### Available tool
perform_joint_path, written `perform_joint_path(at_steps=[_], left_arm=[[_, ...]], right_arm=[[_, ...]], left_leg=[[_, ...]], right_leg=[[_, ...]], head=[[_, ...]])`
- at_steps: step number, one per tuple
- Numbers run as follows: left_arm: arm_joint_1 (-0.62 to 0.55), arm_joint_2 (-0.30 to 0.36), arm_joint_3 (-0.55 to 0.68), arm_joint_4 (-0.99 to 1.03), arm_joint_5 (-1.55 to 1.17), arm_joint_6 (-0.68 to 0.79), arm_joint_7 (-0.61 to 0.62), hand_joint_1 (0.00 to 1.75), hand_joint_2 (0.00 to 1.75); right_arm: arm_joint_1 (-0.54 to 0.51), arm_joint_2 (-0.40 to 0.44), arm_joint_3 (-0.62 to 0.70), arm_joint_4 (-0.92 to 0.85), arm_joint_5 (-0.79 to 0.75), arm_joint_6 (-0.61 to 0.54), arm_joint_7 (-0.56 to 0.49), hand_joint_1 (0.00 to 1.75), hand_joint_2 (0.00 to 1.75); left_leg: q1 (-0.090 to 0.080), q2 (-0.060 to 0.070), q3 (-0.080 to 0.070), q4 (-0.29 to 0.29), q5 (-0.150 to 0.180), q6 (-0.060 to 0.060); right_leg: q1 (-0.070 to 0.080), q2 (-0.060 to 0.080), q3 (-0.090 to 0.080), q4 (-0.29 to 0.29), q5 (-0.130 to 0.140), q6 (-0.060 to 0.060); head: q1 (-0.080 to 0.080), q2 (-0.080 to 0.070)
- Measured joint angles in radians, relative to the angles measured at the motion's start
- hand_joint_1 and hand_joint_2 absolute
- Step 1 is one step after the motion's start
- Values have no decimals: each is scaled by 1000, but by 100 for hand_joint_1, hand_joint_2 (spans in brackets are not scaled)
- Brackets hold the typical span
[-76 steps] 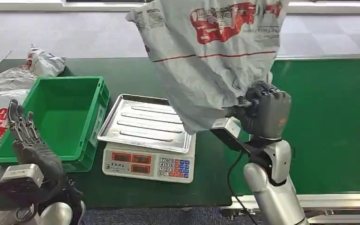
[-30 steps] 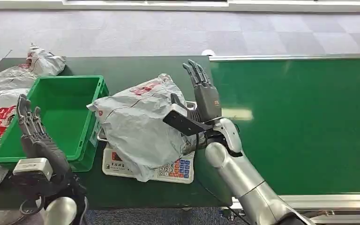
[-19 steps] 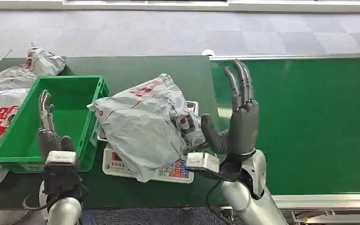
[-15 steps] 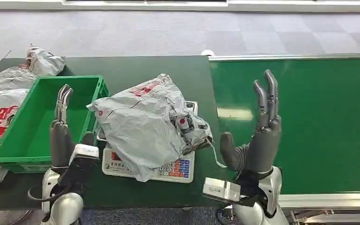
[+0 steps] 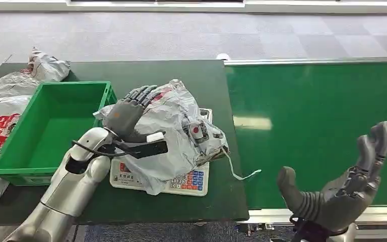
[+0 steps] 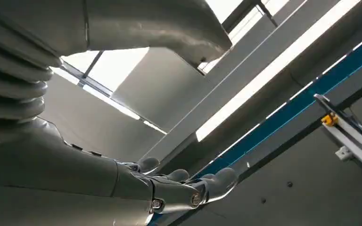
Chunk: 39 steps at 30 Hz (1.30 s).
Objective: Moved the parcel from conveyor to table for the left to box.
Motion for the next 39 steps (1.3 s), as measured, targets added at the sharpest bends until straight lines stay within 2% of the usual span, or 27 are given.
perform_joint_path(at_steps=[3, 9, 13, 24, 25, 26, 33, 36, 39], left_arm=[[-98, -5, -109, 132, 14, -66, -37, 0, 175], [-192, -34, -252, 302, 47, -101, -73, 0, 175], [-214, -60, -333, 383, 58, -126, -92, 0, 175], [-263, -120, -459, 509, 76, -142, -114, 2, 175], [-267, -126, -470, 516, 77, -141, -114, 51, 175], [-269, -130, -476, 522, 77, -141, -114, 175, 175], [-279, -138, -511, 547, 78, -130, -114, 175, 175], [-279, -131, -514, 547, 87, -124, -107, 175, 175], [-279, -120, -515, 543, 98, -122, -99, 175, 175]], right_arm=[[32, 14, -34, -12, -58, 0, -39, 0, 175], [53, 29, -72, -13, -109, 0, -68, 0, 175], [52, 30, -77, -13, -119, 0, -60, 0, 175], [47, 30, -78, -13, -124, 0, -45, 0, 175], [45, 30, -78, -13, -123, 0, -45, 0, 175], [44, 30, -78, -13, -123, 0, -43, 0, 175], [41, 31, -78, -13, -123, 0, -39, 0, 175], [34, 31, -78, -13, -145, 0, -40, 0, 175], [29, 30, -78, -13, -161, 0, -42, 0, 175]], left_leg=[[0, -1, -1, 0, 0, 0], [-1, 1, -1, 0, 0, 0], [-1, 1, -1, 0, 0, 0], [-1, -2, 2, 0, 0, 1], [-1, -3, 3, -1, 0, 1], [-1, -4, 4, -1, 0, 1], [-1, -5, 5, -1, 2, 4], [-1, -4, -2, -1, 3, 3], [-1, -3, 3, -1, 3, 3]], right_leg=[[0, -2, 1, 0, 0, 0], [-1, 1, 0, 0, 0, 0], [-1, 0, 0, 0, 0, 1], [-1, -3, 6, 0, 0, 1], [-1, -4, 8, 0, -1, 1], [-1, -5, 8, 0, -1, 1], [-1, -7, 11, 0, 0, 2], [-1, -7, 11, 0, 0, 2], [-1, -6, 10, 0, 1, 2]], head=[[0, 0], [0, 0], [0, 0], [0, 0], [0, 0], [0, 0], [0, 0], [0, 0], [0, 0]])
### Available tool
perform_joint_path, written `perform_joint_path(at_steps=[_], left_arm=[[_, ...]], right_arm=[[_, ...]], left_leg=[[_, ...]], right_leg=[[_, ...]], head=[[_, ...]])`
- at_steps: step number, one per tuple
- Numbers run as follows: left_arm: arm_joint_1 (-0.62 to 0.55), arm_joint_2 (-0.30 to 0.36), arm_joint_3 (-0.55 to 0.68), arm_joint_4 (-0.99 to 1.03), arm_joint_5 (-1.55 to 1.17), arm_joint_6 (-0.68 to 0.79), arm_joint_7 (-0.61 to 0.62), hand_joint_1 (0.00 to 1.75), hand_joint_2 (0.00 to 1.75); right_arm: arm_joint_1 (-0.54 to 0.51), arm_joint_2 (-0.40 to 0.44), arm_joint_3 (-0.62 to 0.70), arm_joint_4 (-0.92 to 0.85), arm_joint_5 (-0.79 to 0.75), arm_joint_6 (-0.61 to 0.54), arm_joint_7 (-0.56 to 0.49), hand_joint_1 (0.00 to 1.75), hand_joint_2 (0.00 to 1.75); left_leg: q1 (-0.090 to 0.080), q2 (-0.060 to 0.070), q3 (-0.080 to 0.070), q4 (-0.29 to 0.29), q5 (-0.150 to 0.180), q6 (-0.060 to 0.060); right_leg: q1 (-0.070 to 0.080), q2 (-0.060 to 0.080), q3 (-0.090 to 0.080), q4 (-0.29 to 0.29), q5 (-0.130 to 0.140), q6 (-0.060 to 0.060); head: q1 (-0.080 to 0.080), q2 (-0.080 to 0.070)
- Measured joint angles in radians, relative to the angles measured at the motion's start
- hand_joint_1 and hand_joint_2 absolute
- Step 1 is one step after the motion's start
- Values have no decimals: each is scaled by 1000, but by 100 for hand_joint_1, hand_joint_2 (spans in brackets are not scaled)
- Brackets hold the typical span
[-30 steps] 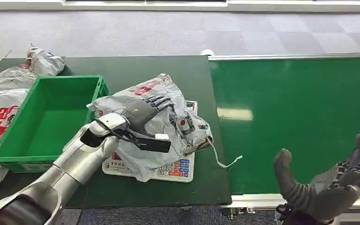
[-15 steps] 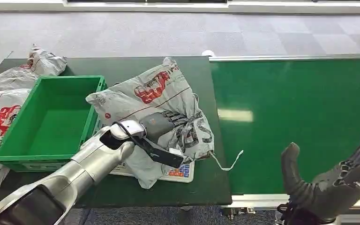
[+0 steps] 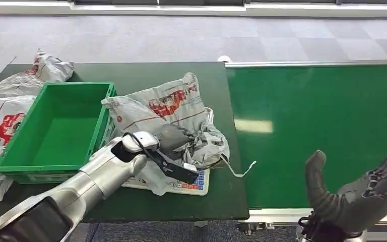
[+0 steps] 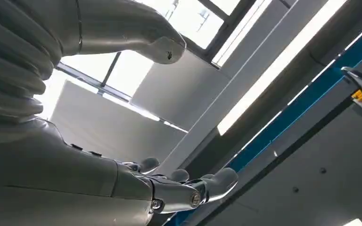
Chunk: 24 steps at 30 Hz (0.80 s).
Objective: Moved the parcel from conveyor to table for the left to box.
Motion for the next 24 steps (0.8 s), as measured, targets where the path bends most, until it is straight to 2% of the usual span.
perform_joint_path(at_steps=[14, 24], left_arm=[[-5, 54, -20, -46, 11, -7, 10, 175, 175], [-39, 203, -6, -299, 63, -78, 83, 175, 175]], right_arm=[[-12, -5, 1, 1, -16, 0, 0, 0, 175], [15, -21, 1, 1, -33, 0, -3, 0, 175]], left_leg=[[0, 0, 0, 0, 1, -1], [0, -1, -5, 0, 3, -3]], right_leg=[[0, 1, -3, 0, 1, 0], [0, 1, -8, 1, 2, -2]], head=[[0, 0], [0, 0]])
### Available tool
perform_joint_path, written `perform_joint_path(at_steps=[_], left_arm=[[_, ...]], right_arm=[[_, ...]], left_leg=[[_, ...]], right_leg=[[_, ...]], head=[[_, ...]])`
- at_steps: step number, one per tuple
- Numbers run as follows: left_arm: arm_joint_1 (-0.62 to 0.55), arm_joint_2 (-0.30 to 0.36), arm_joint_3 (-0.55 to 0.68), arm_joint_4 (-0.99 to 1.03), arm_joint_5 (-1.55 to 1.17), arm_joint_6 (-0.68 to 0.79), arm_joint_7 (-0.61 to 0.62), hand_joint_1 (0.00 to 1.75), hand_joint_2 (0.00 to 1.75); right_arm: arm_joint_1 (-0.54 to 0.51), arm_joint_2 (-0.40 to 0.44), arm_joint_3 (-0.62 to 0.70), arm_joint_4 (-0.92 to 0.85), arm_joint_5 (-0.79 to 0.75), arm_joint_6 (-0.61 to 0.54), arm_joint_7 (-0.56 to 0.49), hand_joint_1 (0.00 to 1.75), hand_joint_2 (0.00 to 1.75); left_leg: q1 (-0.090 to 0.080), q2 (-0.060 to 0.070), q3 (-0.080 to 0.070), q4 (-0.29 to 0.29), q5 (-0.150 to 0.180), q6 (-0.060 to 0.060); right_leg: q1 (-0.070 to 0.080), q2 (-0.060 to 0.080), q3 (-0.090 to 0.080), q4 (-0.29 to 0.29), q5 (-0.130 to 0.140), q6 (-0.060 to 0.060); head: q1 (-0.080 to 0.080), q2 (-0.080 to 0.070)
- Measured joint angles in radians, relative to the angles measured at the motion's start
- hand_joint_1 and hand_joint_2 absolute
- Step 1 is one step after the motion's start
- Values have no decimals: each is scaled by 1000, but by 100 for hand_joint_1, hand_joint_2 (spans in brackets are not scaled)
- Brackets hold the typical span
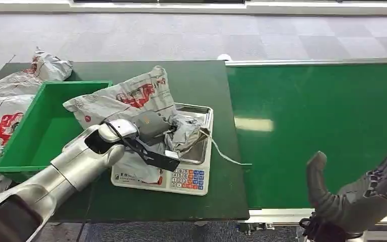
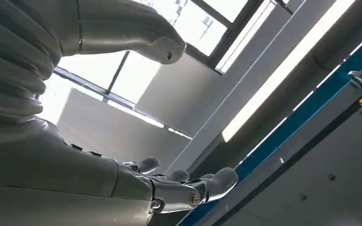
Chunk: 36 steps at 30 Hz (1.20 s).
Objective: Moved the parcel from conveyor to table for the left to box.
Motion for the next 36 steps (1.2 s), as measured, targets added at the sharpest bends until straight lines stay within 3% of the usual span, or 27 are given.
perform_joint_path(at_steps=[7, 18, 23, 27, 32, 36], left_arm=[[-25, 73, 13, -136, 1, 5, 27, 175, 175], [-175, 216, 116, -390, -41, 39, 97, 175, 175], [-200, 287, 165, -361, -54, 89, 125, 175, 175], [-203, 346, 215, -262, -77, 149, 80, 175, 175], [-202, 372, 238, -210, -90, 159, 79, 175, 175], [-199, 407, 244, -149, -97, 139, 116, 175, 175]], right_arm=[[21, -5, 0, 0, -20, 0, -24, 0, 175], [100, -5, -35, -29, -62, 0, -95, 0, 175], [141, -4, -53, -35, -73, 0, -127, 0, 175], [162, -2, -60, -37, -73, 0, -129, 0, 175], [165, -1, -69, -42, -71, 0, -128, 0, 175], [167, 1, -69, -42, -56, 0, -118, 0, 175]], left_leg=[[0, 0, -3, 0, 0, 0], [0, 1, -6, 0, 0, 0], [0, 4, -6, 0, 0, 0], [0, 7, -6, 0, 1, -1], [0, 2, -7, 0, 1, -1], [0, 8, -6, 0, 0, -2]], right_leg=[[0, 0, -3, 0, 0, 0], [0, 1, -7, 1, 0, 0], [0, 4, -8, 1, 0, -1], [0, 6, -10, 2, 1, -2], [0, 3, -9, 2, 1, -2], [-1, 9, -10, 2, 1, -2]], head=[[0, 0], [0, 0], [0, 0], [0, 0], [0, 0], [0, 0]])
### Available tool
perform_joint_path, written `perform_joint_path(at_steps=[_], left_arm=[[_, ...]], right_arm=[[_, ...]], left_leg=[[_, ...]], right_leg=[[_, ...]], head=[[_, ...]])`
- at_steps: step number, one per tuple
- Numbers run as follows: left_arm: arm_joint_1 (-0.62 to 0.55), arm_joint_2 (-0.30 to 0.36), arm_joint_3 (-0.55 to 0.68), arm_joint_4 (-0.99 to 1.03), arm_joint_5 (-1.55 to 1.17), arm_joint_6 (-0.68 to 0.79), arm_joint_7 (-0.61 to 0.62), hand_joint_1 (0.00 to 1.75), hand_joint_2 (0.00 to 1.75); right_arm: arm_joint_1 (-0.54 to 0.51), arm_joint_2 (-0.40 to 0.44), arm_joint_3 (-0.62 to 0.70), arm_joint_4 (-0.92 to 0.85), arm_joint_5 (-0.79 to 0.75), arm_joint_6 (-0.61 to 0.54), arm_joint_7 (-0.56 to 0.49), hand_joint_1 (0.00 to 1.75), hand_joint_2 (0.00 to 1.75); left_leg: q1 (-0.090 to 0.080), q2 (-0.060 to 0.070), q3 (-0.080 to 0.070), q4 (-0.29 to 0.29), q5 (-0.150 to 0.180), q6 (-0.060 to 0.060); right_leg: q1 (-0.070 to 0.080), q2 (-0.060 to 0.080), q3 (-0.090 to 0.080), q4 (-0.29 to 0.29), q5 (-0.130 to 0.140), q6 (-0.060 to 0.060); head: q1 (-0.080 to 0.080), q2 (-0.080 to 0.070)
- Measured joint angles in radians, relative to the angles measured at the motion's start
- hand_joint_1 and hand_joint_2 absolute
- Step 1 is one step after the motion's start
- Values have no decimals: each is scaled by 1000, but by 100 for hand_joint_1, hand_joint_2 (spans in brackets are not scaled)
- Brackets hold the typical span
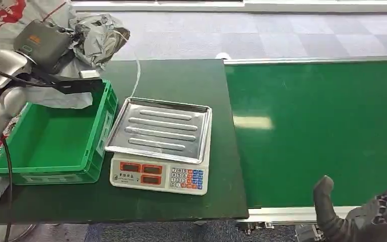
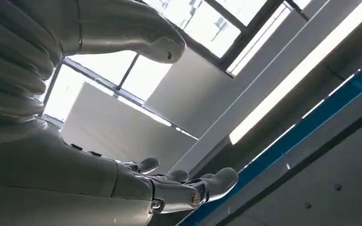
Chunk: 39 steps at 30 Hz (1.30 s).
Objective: Moved the parcel from conveyor to table for the left to box.
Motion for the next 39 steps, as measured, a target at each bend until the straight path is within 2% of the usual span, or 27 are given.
perform_joint_path(at_steps=[6, 17, 18, 19, 20, 39], left_arm=[[54, 57, 32, 207, -12, 83, -48, 175, 175], [222, 82, 122, 410, -39, 117, -45, 175, 175], [242, 83, 130, 418, -44, 118, -43, 0, 175], [262, 84, 137, 421, -47, 118, -44, 0, 175], [278, 85, 148, 429, -48, 118, -45, 0, 0], [353, 53, 269, 444, -68, 166, -21, 0, 0]], right_arm=[[14, 2, -2, -2, 13, 0, 11, 0, 175], [45, 10, -6, -17, 58, 0, 45, 0, 175], [45, 10, -6, -17, 60, 0, 48, 0, 175], [45, 10, -6, -17, 60, 0, 49, 0, 175], [46, 10, -6, -17, 60, 0, 49, 0, 175], [68, 21, -6, -29, 103, 0, 62, 0, 175]], left_leg=[[1, 1, 1, -1, 0, -1], [0, 1, 0, -1, 0, -1], [0, 1, 0, -1, 0, -1], [0, 1, 0, -1, 0, -1], [0, 1, -1, -1, 0, -1], [0, 0, 0, 0, 0, -1]], right_leg=[[1, 2, -1, 1, 0, -1], [0, 2, -1, 1, 0, -1], [0, 2, -1, 1, 0, -1], [0, 2, -2, 1, 0, -1], [0, 2, -2, 1, 0, -1], [0, 2, -3, 1, 0, -1]], head=[[0, 0], [0, 0], [0, 0], [0, 0], [0, 0], [0, 0]])
